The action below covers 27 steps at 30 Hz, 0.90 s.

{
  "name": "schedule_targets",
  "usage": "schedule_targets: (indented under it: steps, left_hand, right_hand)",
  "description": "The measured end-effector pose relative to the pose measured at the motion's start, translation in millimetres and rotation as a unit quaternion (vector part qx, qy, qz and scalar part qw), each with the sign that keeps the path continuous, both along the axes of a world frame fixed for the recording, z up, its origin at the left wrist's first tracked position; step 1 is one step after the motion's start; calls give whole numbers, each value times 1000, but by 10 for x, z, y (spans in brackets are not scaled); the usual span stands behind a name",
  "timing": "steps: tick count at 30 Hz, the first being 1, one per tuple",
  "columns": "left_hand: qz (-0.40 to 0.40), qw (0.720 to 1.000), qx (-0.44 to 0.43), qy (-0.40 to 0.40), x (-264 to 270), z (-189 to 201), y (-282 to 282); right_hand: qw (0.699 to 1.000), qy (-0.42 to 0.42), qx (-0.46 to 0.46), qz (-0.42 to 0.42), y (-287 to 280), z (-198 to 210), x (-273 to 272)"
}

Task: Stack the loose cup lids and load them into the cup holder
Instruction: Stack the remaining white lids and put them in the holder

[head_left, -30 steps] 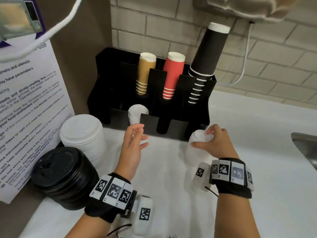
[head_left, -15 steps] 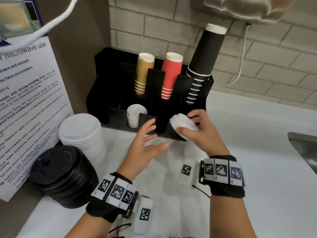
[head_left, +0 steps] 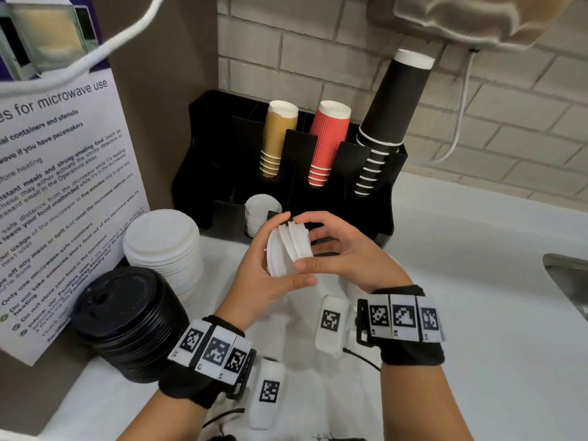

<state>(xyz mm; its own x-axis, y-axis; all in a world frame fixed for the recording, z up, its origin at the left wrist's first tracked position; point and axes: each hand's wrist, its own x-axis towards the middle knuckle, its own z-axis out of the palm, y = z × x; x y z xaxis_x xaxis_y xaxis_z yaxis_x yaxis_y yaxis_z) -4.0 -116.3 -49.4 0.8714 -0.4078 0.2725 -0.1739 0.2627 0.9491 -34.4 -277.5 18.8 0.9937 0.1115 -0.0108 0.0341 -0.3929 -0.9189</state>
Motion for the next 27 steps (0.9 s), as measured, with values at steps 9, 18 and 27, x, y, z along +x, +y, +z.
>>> schedule_targets:
  steps: [9,18,27]
  left_hand:
    - [17,1000,8,-12,-14,11,-53]
    - [8,1000,-11,-11,-14,-11,-70]
    - [32,998,-43,-29,65,4,14]
  right_hand:
    - [1000,8,-17,17,98,-26,22]
    - [999,5,-32,15,155,-51,53]
    - [998,-19,-52,25,320,40,297]
